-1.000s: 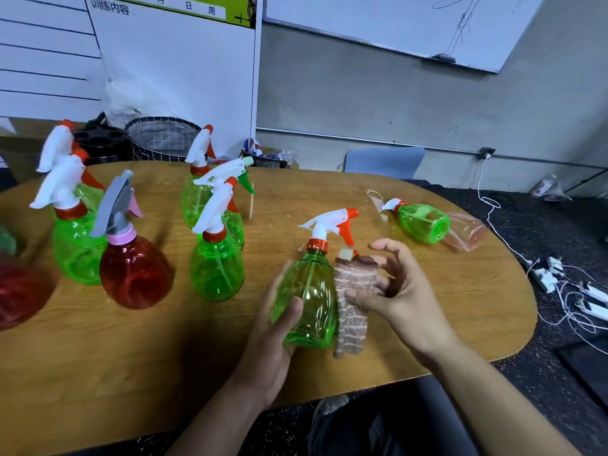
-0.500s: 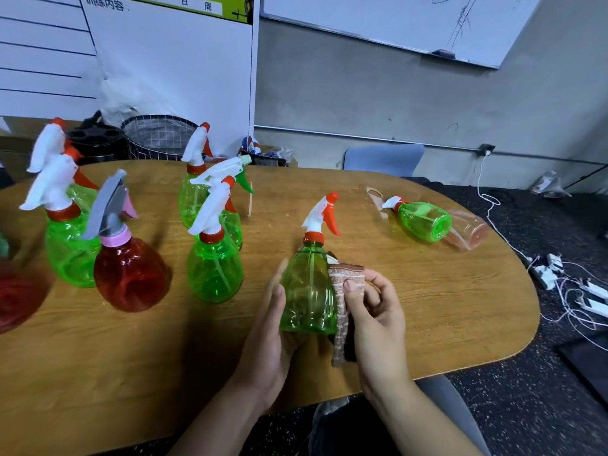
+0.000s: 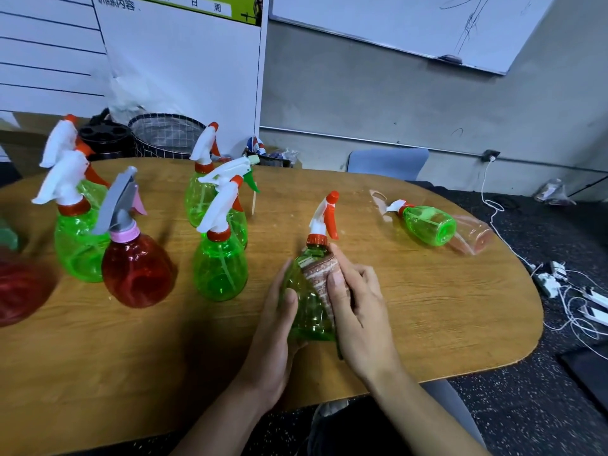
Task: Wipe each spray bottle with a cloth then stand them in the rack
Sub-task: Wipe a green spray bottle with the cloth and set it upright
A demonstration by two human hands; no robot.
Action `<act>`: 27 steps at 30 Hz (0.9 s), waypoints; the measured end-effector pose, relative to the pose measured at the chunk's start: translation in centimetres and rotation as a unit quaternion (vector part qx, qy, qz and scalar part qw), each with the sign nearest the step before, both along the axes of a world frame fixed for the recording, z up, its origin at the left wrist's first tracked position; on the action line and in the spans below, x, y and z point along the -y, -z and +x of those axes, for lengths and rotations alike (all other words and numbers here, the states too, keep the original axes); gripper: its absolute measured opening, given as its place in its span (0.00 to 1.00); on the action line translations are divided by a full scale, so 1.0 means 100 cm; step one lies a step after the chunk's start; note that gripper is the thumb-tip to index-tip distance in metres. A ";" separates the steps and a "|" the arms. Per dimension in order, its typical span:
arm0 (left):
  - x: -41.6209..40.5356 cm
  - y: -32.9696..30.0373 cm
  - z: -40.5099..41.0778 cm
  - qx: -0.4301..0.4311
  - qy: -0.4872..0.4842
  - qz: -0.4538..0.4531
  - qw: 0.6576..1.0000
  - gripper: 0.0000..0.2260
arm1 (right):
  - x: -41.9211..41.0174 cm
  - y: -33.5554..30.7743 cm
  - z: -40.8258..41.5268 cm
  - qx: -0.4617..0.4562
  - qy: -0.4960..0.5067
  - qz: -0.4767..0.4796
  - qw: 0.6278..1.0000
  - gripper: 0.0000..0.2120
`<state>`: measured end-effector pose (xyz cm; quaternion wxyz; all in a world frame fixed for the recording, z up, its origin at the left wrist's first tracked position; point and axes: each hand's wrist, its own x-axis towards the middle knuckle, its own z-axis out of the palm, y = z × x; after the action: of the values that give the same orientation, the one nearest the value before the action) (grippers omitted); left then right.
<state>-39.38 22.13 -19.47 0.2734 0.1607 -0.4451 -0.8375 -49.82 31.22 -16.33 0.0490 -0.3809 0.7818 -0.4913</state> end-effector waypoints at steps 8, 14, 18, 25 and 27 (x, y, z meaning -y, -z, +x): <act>-0.001 -0.001 0.001 -0.003 -0.002 0.014 1.000 0.27 | -0.022 -0.018 -0.028 -0.086 0.089 -0.082 0.989 0.14; -0.002 -0.001 -0.001 -0.021 0.009 -0.001 1.000 0.39 | -0.015 -0.019 -0.021 -0.125 0.010 -0.044 0.991 0.12; -0.001 0.003 -0.002 -0.015 0.003 -0.009 1.000 0.28 | -0.003 -0.009 -0.012 -0.048 -0.005 -0.069 0.996 0.18; -0.001 0.007 -0.003 -0.013 -0.003 -0.021 1.000 0.26 | 0.006 -0.009 -0.016 -0.122 0.029 0.012 0.992 0.23; -0.001 0.007 -0.003 -0.012 0.000 -0.026 1.000 0.26 | -0.002 -0.009 -0.012 -0.183 -0.007 0.027 0.983 0.23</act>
<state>-39.67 22.23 -20.19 0.2831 0.1431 -0.4635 -0.8274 -51.07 31.44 -15.40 -0.0814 -0.4685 0.7880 -0.3911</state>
